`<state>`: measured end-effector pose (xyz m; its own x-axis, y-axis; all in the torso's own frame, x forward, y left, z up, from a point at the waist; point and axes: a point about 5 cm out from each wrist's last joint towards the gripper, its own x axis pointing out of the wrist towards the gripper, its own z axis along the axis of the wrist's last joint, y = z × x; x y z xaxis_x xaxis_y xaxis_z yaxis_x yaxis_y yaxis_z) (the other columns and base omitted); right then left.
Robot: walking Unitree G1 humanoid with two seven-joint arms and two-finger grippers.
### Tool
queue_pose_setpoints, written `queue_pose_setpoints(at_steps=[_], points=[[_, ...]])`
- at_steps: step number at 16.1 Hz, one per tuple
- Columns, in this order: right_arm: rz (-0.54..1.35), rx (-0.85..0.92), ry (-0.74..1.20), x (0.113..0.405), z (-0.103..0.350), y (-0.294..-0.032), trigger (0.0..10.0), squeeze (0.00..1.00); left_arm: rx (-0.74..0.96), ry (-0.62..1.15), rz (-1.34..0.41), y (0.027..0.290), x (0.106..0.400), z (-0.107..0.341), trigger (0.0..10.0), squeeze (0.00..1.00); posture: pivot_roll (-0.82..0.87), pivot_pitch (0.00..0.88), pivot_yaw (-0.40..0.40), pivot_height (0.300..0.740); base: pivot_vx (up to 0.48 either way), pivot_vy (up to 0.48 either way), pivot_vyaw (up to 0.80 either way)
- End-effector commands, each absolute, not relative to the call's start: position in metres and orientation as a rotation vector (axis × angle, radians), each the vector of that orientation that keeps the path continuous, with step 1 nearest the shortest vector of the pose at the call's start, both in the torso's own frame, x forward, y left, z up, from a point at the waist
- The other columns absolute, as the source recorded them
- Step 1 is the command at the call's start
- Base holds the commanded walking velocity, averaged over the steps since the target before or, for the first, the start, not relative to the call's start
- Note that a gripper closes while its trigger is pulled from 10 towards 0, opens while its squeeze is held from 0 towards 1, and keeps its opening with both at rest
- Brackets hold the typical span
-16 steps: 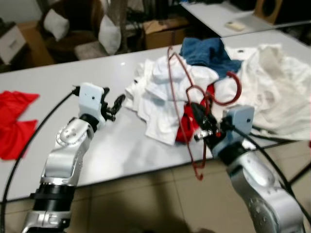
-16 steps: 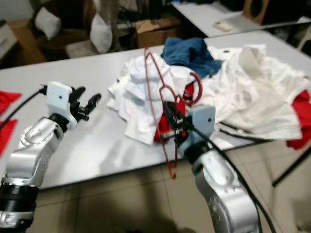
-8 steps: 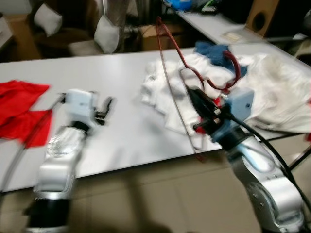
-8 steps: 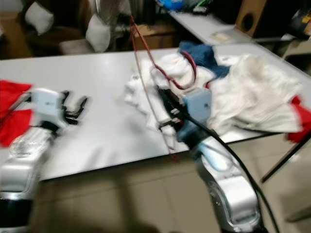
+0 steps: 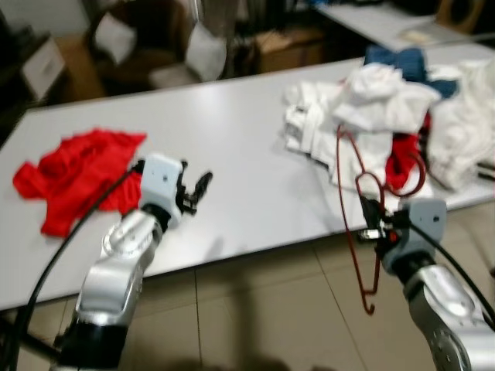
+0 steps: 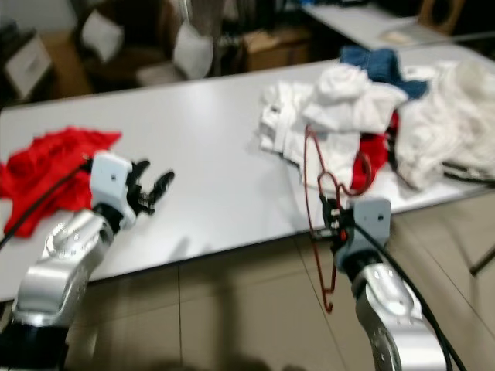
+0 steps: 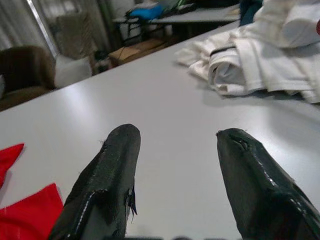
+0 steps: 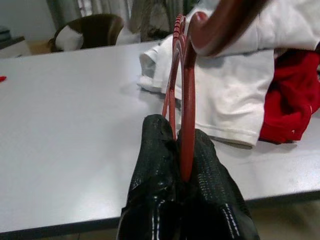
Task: Hang hanger
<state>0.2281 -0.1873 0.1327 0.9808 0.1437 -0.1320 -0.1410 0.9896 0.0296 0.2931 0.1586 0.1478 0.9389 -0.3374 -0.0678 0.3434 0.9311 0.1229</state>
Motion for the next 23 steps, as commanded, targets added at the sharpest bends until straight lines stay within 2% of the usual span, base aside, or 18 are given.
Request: queue_pose_setpoints(at_steps=[1,3,5,6,10,12,14,15,16,17,18,19,23], points=[[0.182,0.029,0.115,0.229,0.135,-0.178,10.0,0.0,0.122,0.055,-0.311,0.168,0.293,0.148,10.0,0.0,-0.16,0.0,0.071,0.74,0.0,0.409,0.0],[0.234,0.05,0.085,0.236,0.145,-0.168,10.0,0.0,0.084,0.034,-0.3,0.166,0.295,0.156,10.0,0.0,-0.17,0.0,0.056,0.74,0.0,0.407,0.0],[0.23,0.026,0.11,0.236,0.139,-0.169,10.0,0.0,0.121,0.051,-0.268,0.17,0.295,0.148,10.0,0.0,-0.15,0.0,0.036,0.74,0.0,0.409,0.0],[0.263,0.046,0.107,0.234,0.14,-0.165,10.0,0.0,0.077,0.046,-0.254,0.168,0.293,0.148,10.0,0.0,-0.16,0.0,0.034,0.74,0.0,0.345,0.0],[0.241,0.032,0.061,0.235,0.152,-0.168,10.0,0.0,0.107,0.051,-0.183,0.171,0.306,0.144,10.0,0.0,-0.2,0.0,0.049,0.74,0.0,-0.24,0.0],[0.225,0.023,0.08,0.234,0.146,-0.174,10.0,0.0,0.082,0.116,-0.125,0.182,0.307,0.139,10.0,0.0,-0.18,0.0,0.041,0.74,0.0,0.0,0.0],[0.262,0.038,0.056,0.243,0.151,-0.165,10.0,0.0,0.159,0.096,-0.144,0.191,0.311,0.145,10.0,0.0,-0.2,0.0,0.029,0.74,0.0,0.0,0.0],[0.266,-0.012,0.075,0.252,0.145,-0.161,10.0,0.0,0.185,0.13,-0.111,0.2,0.319,0.134,10.0,0.0,-0.2,0.0,0.062,0.74,0.0,0.0,0.0],[0.289,0.014,0.059,0.253,0.148,-0.161,10.0,0.0,0.143,0.134,-0.109,0.196,0.322,0.133,10.0,0.57,-0.19,0.0,0.071,0.74,0.0,0.0,0.0],[0.261,0.065,0.053,0.252,0.148,-0.167,10.0,0.0,0.072,0.102,-0.158,0.184,0.323,0.139,10.0,0.53,-0.17,0.0,0.058,0.74,0.0,0.0,0.0],[0.199,0.073,0.073,0.252,0.142,-0.173,10.0,0.0,0.095,0.076,-0.186,0.179,0.322,0.144,10.0,0.39,-0.18,0.0,0.061,0.74,0.0,0.0,0.0],[0.178,0.078,0.067,0.253,0.141,-0.172,10.0,0.0,0.067,0.056,-0.183,0.181,0.318,0.143,10.0,0.0,-0.19,0.0,0.068,0.74,0.0,0.0,0.0],[0.148,0.115,0.042,0.244,0.143,-0.168,10.0,0.0,0.009,0.031,-0.26,0.166,0.307,0.136,10.0,0.0,-0.21,0.0,0.096,0.74,0.0,0.0,0.0]])
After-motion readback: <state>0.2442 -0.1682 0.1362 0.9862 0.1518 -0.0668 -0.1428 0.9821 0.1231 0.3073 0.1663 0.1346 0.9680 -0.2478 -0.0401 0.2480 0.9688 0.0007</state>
